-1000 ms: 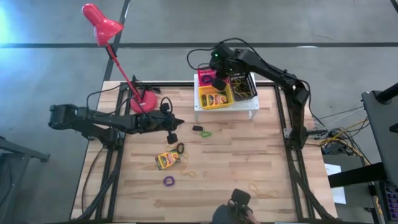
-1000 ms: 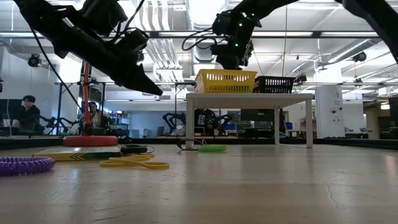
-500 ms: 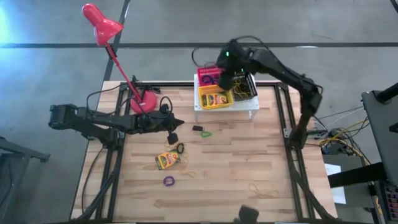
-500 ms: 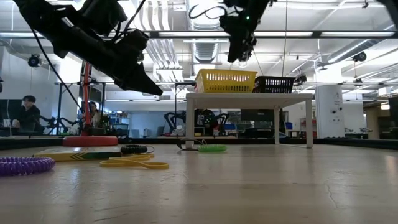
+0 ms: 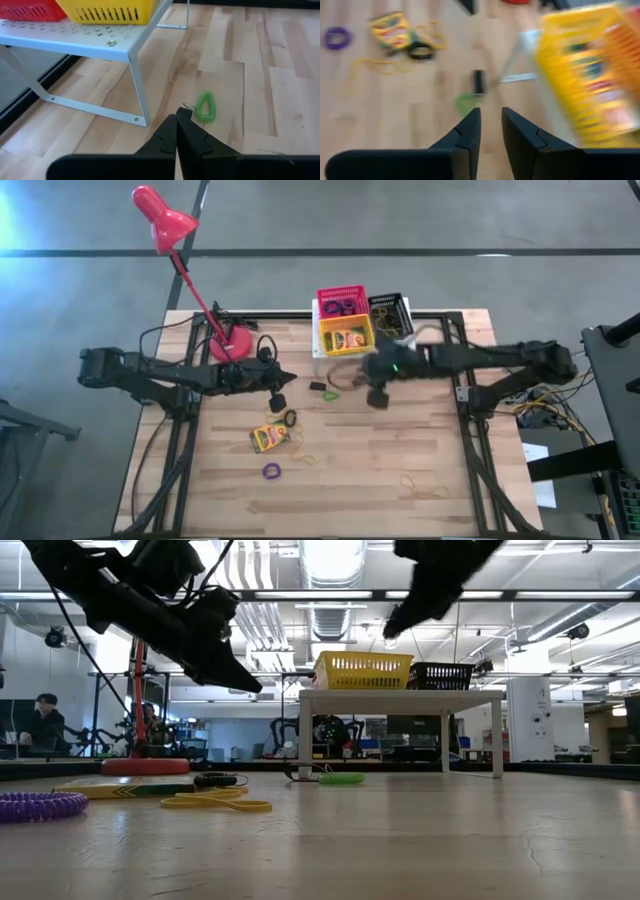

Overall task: Pick & Place Office Desk Supplies
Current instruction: Put the black rubber band into the black bin on the shelf

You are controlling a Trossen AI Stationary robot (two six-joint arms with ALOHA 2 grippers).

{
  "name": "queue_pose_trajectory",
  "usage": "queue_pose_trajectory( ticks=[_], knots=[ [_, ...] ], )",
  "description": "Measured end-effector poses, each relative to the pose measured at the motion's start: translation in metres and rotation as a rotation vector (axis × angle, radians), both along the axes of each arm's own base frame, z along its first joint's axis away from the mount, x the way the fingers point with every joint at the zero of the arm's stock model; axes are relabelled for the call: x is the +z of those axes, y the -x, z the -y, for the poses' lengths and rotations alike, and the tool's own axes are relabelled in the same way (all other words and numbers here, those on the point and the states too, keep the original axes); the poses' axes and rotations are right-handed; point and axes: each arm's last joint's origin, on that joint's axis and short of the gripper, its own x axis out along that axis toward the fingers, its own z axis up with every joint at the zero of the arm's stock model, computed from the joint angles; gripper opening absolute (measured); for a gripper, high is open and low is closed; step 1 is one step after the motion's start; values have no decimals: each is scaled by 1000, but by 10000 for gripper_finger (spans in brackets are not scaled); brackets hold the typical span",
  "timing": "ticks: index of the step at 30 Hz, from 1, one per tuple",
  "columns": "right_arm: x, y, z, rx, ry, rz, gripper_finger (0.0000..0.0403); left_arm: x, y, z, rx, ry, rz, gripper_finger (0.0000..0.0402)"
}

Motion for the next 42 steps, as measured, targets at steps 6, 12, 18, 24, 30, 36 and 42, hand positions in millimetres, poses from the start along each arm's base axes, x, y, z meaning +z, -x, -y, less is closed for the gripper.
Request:
queue_pose_trajectory(
  ticks=[6,12,18,24,30,36,42],
  knots=[
    [-60,15,-37,39,-152,118,67,-1,0,3,-130,18,-15,6],
    [-110,28,-51,-19,-268,99,97,-3,0,4,-170,11,-39,18],
    [-147,40,-55,-150,-296,181,138,-14,-5,3,-164,16,-73,100],
    [-159,45,-58,-260,-197,416,147,-38,-16,-6,-118,41,-100,169],
    [-163,46,-57,-262,-201,463,135,-60,-33,-14,-107,24,-87,190],
    [-163,40,-59,-260,-199,459,122,-77,-57,-21,-89,-11,-132,181],
    [-164,38,-59,-261,-201,456,112,-82,-69,-23,-79,-12,-176,148]
  ],
)
